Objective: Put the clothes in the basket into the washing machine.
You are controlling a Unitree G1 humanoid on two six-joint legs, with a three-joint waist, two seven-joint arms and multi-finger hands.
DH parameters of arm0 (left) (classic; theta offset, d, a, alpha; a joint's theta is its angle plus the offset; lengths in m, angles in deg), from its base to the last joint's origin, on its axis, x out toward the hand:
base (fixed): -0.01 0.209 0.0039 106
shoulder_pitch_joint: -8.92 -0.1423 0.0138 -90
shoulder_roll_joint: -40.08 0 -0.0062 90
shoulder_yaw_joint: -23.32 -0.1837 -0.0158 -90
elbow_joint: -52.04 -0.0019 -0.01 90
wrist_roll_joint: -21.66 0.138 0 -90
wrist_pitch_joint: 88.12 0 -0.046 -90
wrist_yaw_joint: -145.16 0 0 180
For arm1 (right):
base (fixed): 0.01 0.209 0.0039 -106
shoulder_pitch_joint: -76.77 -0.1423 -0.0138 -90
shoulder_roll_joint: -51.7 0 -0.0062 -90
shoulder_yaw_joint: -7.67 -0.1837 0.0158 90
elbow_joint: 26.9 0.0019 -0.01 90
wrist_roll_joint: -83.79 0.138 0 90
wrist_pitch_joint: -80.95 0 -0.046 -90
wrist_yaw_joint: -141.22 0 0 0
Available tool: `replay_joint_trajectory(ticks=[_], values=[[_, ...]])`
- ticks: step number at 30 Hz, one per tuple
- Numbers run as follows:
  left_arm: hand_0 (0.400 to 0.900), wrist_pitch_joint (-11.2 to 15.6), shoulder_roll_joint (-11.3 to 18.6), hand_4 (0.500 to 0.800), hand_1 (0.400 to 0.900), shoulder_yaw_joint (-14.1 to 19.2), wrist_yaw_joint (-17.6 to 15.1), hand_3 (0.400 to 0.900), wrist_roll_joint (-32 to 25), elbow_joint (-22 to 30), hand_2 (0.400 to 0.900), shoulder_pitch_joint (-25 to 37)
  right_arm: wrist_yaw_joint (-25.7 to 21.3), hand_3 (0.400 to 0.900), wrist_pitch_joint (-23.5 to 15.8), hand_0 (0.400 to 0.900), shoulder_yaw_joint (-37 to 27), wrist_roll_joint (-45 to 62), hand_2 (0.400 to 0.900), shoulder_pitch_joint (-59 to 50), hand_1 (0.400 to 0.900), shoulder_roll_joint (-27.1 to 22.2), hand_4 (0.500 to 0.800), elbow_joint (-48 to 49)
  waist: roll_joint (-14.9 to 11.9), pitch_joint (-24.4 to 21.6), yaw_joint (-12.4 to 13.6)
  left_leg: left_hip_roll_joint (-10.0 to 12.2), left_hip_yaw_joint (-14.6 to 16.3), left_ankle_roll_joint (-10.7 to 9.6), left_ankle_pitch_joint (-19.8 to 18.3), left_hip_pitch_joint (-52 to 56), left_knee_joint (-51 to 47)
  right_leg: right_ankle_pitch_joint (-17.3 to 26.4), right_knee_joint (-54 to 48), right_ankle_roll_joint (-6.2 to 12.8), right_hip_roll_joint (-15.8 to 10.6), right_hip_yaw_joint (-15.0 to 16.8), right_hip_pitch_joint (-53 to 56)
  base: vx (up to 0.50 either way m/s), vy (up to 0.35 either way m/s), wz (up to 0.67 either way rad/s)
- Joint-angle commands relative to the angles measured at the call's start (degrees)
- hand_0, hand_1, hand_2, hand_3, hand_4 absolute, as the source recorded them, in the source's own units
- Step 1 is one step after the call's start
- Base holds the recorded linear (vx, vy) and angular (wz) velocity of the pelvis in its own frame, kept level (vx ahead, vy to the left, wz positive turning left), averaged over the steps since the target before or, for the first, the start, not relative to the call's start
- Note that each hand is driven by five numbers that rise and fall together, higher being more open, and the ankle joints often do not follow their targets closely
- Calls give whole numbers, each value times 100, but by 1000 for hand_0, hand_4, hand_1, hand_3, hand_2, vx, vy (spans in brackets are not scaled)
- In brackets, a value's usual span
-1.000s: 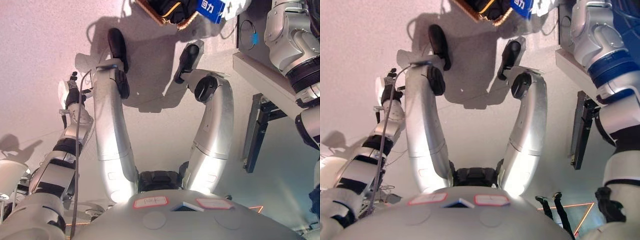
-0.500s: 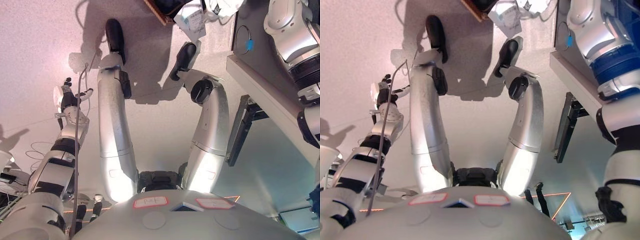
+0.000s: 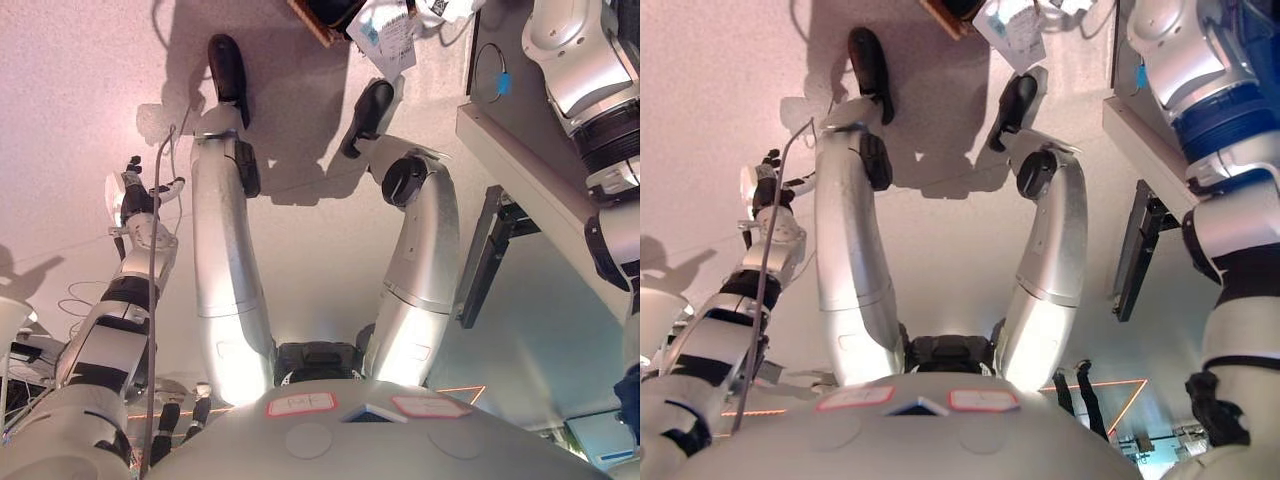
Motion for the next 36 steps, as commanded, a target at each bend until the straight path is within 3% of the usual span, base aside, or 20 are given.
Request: replay_joint_trajectory(ticks=[1,6,13,25,27,36], values=[[900,-120,13,800,900,213,-221,900,-250,-575,900,-503,339,900,-56,900,-57,425,900,122,900,49,800,-186,63,54,116,-14,-160,-106,116,-134,-241,136,-73,379,240,164,69,0,0,0],[900,-40,9,800,900,128,-164,900,-370,-714,900,-262,949,900,-62,900,37,1377,900,76,900,423,800,-984,-18,-20,139,-3,-192,-140,225,-131,-328,220,-189,375,262,46,141,-4,-5,-2],[900,-80,78,800,900,96,-213,900,-258,-852,900,-83,1018,900,-368,900,-315,2591,900,428,900,733,800,-696,-168,-156,54,82,-254,-208,470,131,-959,448,-817,395,409,-216,487,-5,-2,-2],[900,-111,168,800,900,185,-277,900,-178,-1009,900,-25,1157,900,-477,900,-81,2357,900,619,900,885,800,-379,-216,-303,37,60,-343,-245,624,303,-1339,445,-1108,385,559,-304,648,-27,-13,3],[900,-118,151,800,900,194,-287,900,-190,-1039,900,-42,1088,400,-491,400,-110,2302,400,585,400,913,500,-447,-191,-305,37,65,-347,-250,631,289,-1335,435,-1090,377,553,-294,632,0,0,0],[900,-176,93,800,900,135,-328,900,-155,-1177,900,-48,869,400,-518,400,-243,2294,400,510,400,1107,500,-739,-150,-339,1,89,-321,-234,640,346,-1365,455,-1116,400,578,-245,696,2,11,-3]])
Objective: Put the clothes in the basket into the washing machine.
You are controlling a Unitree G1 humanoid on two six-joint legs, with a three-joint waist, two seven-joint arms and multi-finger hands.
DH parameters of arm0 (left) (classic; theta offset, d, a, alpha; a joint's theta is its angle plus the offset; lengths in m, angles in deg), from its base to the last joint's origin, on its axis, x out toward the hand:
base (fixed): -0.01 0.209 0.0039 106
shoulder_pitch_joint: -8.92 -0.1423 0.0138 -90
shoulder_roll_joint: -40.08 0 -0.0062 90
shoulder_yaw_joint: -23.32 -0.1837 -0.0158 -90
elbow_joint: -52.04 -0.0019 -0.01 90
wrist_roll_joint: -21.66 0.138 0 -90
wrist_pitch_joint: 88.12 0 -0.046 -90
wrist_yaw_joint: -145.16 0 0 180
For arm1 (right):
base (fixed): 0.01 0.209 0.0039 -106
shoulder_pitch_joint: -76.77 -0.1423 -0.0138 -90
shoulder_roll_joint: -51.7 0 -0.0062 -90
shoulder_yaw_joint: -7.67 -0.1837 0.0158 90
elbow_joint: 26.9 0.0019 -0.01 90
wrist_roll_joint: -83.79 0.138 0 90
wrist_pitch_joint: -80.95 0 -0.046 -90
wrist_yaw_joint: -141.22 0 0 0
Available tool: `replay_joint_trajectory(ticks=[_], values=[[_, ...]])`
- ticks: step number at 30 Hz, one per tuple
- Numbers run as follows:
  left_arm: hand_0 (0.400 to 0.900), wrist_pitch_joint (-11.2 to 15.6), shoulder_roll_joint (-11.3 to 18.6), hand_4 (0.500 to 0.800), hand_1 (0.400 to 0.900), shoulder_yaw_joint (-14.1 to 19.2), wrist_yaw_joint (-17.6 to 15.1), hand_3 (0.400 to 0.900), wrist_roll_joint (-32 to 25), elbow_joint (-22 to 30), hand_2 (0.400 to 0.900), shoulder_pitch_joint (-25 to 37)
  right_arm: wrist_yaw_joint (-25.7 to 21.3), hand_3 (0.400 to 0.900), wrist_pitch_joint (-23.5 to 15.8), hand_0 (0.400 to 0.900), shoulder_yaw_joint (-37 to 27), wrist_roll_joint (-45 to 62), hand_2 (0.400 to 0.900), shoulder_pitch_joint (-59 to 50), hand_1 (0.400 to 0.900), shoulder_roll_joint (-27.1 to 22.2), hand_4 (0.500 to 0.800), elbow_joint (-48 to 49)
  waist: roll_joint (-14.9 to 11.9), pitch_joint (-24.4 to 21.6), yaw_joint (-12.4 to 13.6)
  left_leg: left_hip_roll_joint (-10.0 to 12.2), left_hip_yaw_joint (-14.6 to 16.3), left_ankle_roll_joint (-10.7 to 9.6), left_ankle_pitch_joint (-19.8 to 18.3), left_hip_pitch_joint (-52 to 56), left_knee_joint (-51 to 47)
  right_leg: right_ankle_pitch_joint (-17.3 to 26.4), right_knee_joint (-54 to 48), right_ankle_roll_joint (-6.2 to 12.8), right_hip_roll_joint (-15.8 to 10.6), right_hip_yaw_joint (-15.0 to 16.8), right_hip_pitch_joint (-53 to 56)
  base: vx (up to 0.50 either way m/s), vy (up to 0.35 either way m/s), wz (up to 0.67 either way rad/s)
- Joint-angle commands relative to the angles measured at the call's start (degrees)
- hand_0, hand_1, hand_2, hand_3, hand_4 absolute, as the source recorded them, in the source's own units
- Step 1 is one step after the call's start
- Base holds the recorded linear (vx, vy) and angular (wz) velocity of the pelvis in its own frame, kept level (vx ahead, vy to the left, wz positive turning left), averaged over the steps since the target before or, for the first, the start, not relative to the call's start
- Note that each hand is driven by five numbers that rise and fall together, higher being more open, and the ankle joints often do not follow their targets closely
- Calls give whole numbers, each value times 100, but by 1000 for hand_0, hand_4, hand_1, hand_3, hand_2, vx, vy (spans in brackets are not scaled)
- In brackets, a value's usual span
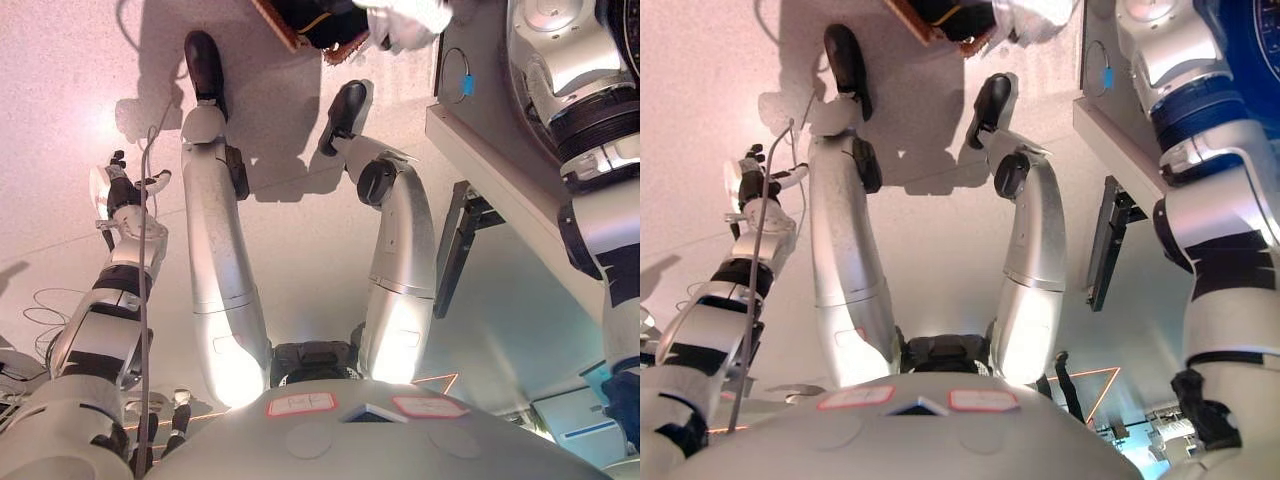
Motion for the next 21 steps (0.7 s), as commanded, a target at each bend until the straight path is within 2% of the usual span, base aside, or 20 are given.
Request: replay_joint_trajectory(ticks=[1,13,21], values=[[900,-175,-46,800,900,131,-294,900,47,-650,900,-458,-13,400,-133,400,131,42,400,552,400,344,500,71,37,-348,98,66,-29,-129,279,-120,-508,201,-166,386,295,106,6,13,17,-5],[900,-208,-85,800,900,62,-277,900,154,-687,900,-362,-202,400,-139,400,-107,108,400,675,400,378,500,35,194,-508,64,104,173,-111,446,510,-1213,428,-761,472,384,222,471,13,22,-6],[900,-210,-118,800,900,81,-248,900,293,-576,900,-387,-184,400,-151,400,-346,212,400,1034,400,383,500,237,290,-674,-19,133,309,-98,700,1270,-2105,860,-1628,595,476,339,1078,23,28,-9]])
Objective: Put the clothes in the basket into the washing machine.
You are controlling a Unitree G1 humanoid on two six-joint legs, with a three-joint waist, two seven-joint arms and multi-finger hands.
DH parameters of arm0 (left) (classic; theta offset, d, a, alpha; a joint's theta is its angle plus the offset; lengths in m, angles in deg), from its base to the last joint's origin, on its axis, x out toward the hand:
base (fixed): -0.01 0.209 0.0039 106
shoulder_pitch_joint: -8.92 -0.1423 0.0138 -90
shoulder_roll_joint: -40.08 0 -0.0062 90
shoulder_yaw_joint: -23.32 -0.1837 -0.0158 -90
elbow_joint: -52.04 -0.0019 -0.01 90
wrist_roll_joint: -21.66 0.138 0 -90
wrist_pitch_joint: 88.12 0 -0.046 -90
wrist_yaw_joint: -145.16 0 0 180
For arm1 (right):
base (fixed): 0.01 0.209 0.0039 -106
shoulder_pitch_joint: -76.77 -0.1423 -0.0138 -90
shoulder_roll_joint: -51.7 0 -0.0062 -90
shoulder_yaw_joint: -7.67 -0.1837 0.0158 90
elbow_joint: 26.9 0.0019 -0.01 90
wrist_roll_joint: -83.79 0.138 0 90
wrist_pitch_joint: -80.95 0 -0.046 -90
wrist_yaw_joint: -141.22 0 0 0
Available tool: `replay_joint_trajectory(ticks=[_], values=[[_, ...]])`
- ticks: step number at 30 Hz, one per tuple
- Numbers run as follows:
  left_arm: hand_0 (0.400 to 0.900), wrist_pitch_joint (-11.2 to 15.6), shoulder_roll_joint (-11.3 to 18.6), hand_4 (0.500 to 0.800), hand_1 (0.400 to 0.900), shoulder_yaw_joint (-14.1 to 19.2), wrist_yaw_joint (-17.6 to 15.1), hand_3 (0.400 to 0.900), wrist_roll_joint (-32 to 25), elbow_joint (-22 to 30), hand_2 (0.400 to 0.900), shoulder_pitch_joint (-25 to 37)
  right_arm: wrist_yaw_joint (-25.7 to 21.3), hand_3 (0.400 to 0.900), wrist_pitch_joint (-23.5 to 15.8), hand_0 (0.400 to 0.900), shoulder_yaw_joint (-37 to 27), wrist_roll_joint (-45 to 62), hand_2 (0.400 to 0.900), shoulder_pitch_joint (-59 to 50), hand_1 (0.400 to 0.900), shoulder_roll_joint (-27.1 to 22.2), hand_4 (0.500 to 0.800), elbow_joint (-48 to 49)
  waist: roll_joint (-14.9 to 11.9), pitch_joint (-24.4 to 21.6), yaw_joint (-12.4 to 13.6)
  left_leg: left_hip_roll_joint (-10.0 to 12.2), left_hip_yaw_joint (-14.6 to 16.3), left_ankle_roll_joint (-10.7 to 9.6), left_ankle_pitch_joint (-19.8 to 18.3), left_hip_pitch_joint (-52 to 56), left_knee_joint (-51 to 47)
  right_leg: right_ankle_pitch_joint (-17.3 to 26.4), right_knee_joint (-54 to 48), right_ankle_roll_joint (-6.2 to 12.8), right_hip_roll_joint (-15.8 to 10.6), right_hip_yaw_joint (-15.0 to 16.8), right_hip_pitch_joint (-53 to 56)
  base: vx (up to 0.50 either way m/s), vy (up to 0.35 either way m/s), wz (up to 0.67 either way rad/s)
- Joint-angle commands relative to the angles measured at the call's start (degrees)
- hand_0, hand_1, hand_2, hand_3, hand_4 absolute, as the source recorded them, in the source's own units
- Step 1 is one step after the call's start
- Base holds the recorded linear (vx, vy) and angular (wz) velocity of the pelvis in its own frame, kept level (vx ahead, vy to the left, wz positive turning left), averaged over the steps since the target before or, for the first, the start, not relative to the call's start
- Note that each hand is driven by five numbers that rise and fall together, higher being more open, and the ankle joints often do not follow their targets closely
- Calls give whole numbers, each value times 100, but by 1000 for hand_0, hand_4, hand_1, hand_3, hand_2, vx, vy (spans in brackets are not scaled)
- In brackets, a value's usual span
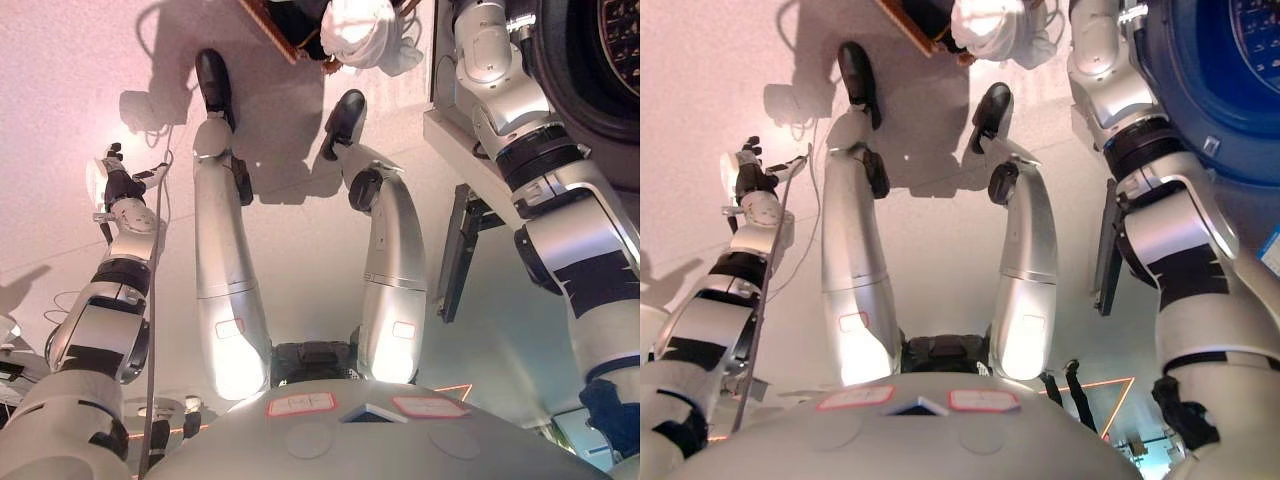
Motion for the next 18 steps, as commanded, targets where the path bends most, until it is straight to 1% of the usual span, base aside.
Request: replay_joint_trajectory(ticks=[1,2,7,8,9,12,14,15,17,18], values=[[900,-178,-129,800,900,85,-245,900,189,-447,900,-609,-134,400,-256,400,-107,162,400,428,400,-169,500,254,293,-691,-97,63,-82,-143,352,160,-1038,382,-566,526,276,147,217,23,23,-9],[900,-173,-122,800,900,77,-240,900,222,-377,900,-628,-117,400,-256,400,-140,182,400,491,400,-163,500,263,299,-714,-102,65,-85,-149,395,252,-1162,428,-690,546,275,156,303,28,0,-4],[900,-140,-117,800,900,73,-240,900,253,-351,900,-585,-45,400,-245,400,-121,185,400,570,400,-168,500,325,290,-786,-148,54,-31,-179,558,472,-1592,635,-1171,610,263,187,514,7,-3,0],[900,-148,-133,800,900,72,-235,900,244,-363,900,-582,-33,678,-235,678,-107,170,678,591,678,-151,667,314,288,-794,-158,49,-34,-177,563,453,-1574,641,-1164,609,273,203,500,-5,-9,3],[900,-137,-128,800,900,71,-230,900,241,-366,900,-583,-7,900,-232,900,-80,149,900,589,900,-164,800,295,287,-809,-161,43,-44,-166,545,398,-1507,631,-1132,602,268,204,469,-18,-5,4],[900,-117,-95,800,900,34,-238,900,208,-308,900,-600,94,900,-159,900,90,-53,900,547,900,-235,800,277,285,-805,-145,24,-104,-134,479,183,-1248,548,-913,564,263,219,299,-33,-2,4],[900,-109,-69,800,900,65,-254,900,161,-286,900,-624,99,900,-127,900,226,-316,900,470,900,-321,800,327,286,-763,-116,28,-150,-142,456,8,-1108,482,-767,547,226,196,152,-45,8,3],[900,-100,-40,800,900,80,-276,900,135,-280,900,-621,99,900,-111,900,392,-646,900,353,900,-402,800,421,284,-718,-108,35,-162,-146,440,-105,-1026,442,-680,539,210,167,65,-53,-17,7],[900,-100,-20,800,900,123,-299,900,86,-249,900,-652,41,900,-83,900,475,-786,900,249,900,-447,800,568,278,-589,-83,31,-191,-147,418,-288,-910,362,-488,539,178,137,-99,-68,-37,15],[900,-113,0,800,900,170,-302,900,47,-316,900,-645,25,900,-80,900,513,-862,900,187,900,-433,800,573,263,-516,-61,36,-204,-157,418,-364,-828,322,-380,529,162,115,-158,-71,-42,15]])
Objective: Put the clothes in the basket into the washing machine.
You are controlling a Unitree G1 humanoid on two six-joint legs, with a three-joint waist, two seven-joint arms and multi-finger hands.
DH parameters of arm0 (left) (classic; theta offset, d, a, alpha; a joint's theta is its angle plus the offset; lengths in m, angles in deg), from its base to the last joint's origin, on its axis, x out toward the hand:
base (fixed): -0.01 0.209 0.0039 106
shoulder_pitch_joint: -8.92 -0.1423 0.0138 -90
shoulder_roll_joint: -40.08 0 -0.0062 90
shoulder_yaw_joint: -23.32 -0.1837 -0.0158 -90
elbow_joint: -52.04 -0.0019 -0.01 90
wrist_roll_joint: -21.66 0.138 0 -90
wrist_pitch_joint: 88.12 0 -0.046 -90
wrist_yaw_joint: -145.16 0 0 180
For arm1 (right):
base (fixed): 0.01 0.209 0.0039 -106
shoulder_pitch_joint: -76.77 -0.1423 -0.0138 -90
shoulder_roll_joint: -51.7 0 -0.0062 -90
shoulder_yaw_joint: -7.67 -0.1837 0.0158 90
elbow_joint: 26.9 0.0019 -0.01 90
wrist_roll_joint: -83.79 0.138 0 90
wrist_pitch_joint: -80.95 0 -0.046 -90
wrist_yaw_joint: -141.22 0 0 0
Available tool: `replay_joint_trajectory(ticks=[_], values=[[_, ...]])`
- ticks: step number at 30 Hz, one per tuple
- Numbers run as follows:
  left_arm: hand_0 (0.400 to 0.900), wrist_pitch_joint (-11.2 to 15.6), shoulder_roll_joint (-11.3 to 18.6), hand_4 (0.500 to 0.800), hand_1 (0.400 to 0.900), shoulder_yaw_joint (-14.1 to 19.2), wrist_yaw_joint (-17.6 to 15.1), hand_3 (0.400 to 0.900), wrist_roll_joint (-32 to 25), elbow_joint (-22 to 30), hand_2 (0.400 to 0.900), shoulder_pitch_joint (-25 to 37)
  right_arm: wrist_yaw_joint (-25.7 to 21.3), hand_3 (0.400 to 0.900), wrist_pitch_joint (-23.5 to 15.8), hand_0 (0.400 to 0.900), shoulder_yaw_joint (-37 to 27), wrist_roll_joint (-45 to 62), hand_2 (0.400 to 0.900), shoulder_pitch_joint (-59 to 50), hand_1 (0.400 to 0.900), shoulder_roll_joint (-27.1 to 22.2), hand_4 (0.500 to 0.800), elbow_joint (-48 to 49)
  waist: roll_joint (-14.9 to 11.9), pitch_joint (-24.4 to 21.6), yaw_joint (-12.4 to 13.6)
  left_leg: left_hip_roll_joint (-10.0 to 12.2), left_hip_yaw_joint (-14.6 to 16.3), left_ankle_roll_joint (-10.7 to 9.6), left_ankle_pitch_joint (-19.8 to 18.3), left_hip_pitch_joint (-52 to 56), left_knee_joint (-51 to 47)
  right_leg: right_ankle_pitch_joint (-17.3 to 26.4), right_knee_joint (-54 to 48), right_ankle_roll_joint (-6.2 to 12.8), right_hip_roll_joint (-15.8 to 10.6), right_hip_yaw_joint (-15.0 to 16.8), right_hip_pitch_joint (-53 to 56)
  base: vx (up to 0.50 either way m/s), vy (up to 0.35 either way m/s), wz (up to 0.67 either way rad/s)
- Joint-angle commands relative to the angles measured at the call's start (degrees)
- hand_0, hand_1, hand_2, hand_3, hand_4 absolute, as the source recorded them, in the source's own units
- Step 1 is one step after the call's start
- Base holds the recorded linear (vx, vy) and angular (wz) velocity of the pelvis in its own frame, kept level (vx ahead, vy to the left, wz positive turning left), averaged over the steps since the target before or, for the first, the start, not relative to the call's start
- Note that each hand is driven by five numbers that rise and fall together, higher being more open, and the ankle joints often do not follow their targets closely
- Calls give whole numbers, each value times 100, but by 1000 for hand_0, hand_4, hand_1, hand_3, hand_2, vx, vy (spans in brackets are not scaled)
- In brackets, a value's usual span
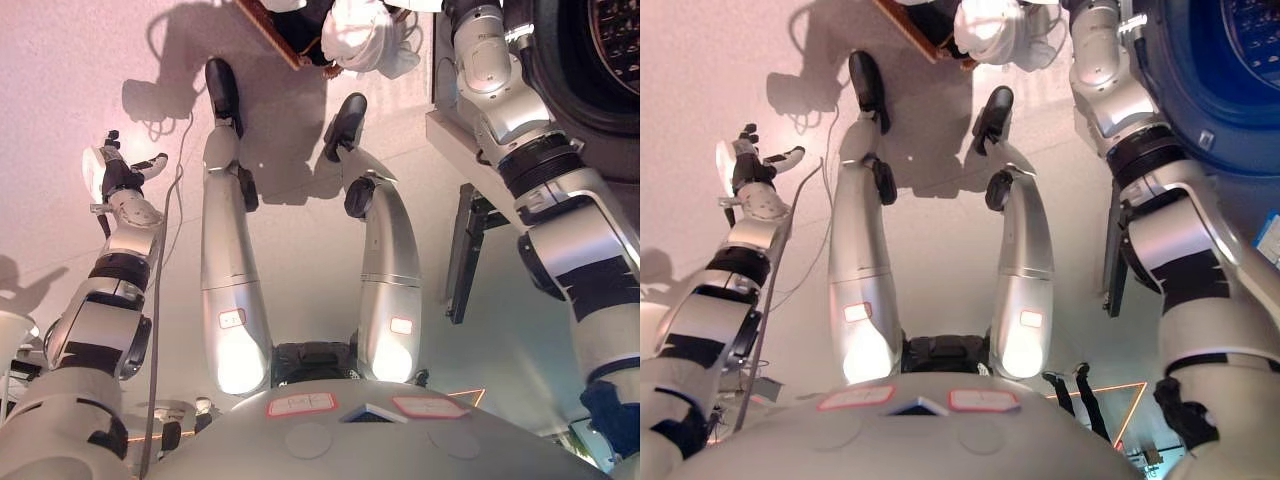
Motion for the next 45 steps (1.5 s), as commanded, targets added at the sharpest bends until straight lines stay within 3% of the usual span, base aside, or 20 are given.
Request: replay_joint_trajectory(ticks=[1,7,13,19,25,26,40,45], values=[[900,-163,-89,800,900,194,-279,900,-93,-539,900,-770,-102,900,-163,900,232,-360,900,143,900,-138,800,343,213,-414,-137,-21,-396,-169,168,-573,-159,-42,217,456,51,-31,-241,-68,-54,13],[900,-209,90,800,900,269,-359,900,-142,-518,900,-899,-93,900,-221,900,295,-256,900,70,900,-8,800,394,82,-39,-20,-106,-575,-164,61,-1041,591,-257,997,383,-13,-171,-618,-57,-51,14],[900,-209,241,800,900,167,-426,900,-180,-484,900,-713,-84,900,-272,900,379,-40,900,6,900,22,800,429,-33,213,128,-250,-729,-218,152,-1351,721,-438,1443,339,-139,-383,-851,-33,-93,36],[900,-230,187,800,900,-10,-413,900,-127,-402,900,-653,-148,900,-233,900,439,-127,900,-130,900,57,800,223,30,215,170,-510,-889,-275,314,-1713,702,-661,1650,226,-259,-488,-1107,-23,-67,35],[900,-270,135,800,900,-36,-409,900,-56,-382,900,-745,-235,900,-183,900,448,-372,900,-261,900,182,800,-64,153,215,148,-548,-929,-266,396,-1869,615,-651,1654,217,-268,-449,-1254,-33,31,-3],[900,-271,125,800,900,-30,-419,900,-47,-380,900,-747,-247,400,-180,400,427,-402,400,-247,400,215,500,-89,169,215,140,-539,-931,-265,409,-1866,586,-635,1623,224,-263,-443,-1242,-20,18,-6],[900,-276,-8,800,900,-81,-433,900,82,-494,900,-425,-496,400,-150,400,109,-572,400,-151,400,350,500,-329,311,8,58,-310,-712,-315,668,-949,-430,-359,730,320,27,-375,-483,9,19,-11],[900,-295,-78,800,900,15,-338,900,169,-691,900,-486,-597,400,-194,400,-359,-244,400,397,400,457,500,-377,363,-242,-14,-187,-592,-308,749,-264,-939,-130,155,358,159,-288,46,51,28,-24]])
